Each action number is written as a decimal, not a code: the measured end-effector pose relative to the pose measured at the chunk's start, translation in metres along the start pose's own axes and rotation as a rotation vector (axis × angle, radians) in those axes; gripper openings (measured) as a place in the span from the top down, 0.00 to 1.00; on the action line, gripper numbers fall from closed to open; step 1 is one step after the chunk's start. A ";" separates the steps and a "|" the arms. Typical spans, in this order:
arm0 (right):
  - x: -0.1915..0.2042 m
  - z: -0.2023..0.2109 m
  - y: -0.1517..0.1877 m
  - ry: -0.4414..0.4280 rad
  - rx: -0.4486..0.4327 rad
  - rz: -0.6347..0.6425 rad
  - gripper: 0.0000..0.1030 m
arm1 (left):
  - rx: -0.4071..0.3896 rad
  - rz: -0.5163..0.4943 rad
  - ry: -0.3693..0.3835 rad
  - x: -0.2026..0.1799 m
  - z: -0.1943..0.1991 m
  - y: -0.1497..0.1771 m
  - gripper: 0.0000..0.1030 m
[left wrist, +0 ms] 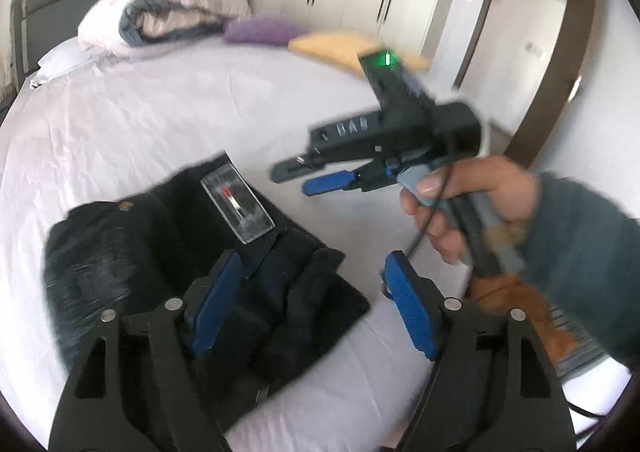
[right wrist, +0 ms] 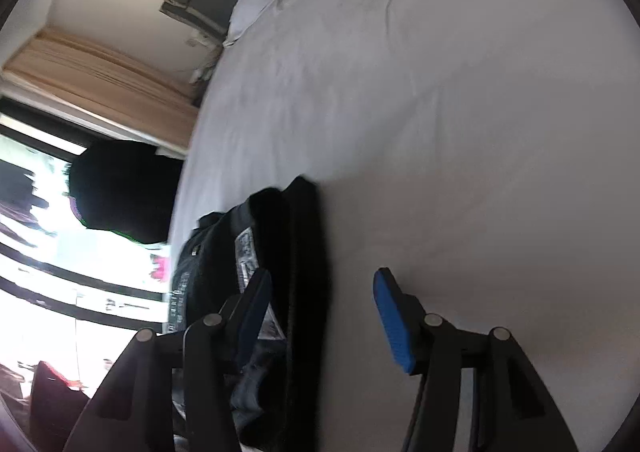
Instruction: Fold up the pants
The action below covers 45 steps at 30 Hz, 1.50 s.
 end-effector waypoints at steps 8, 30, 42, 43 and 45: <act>0.131 -0.037 0.018 -0.127 0.175 0.340 0.56 | -0.007 0.273 -0.230 0.141 0.033 0.029 0.29; 0.052 -0.026 0.061 0.044 0.038 0.123 0.89 | 0.070 0.259 -0.244 0.175 -0.055 0.027 0.29; 0.039 -0.034 0.111 -0.049 0.059 0.082 1.00 | 0.080 0.212 -0.270 0.180 -0.072 0.039 0.29; 0.042 -0.032 0.113 -0.039 0.058 0.095 1.00 | 0.055 0.240 -0.270 0.188 -0.068 0.033 0.29; 0.049 -0.028 0.115 -0.054 0.045 0.099 0.97 | 0.046 0.284 -0.269 0.204 -0.069 0.025 0.29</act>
Point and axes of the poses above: each gripper's, at about its wrist camera, not at the fingertips, and z roughly against the way its jaws point, x to its left, y to its underside, the point moved 6 cm from there along -z, roughly the way its jaws point, and after that the axes turned 12 degrees about -y, right-handed, at the moved point
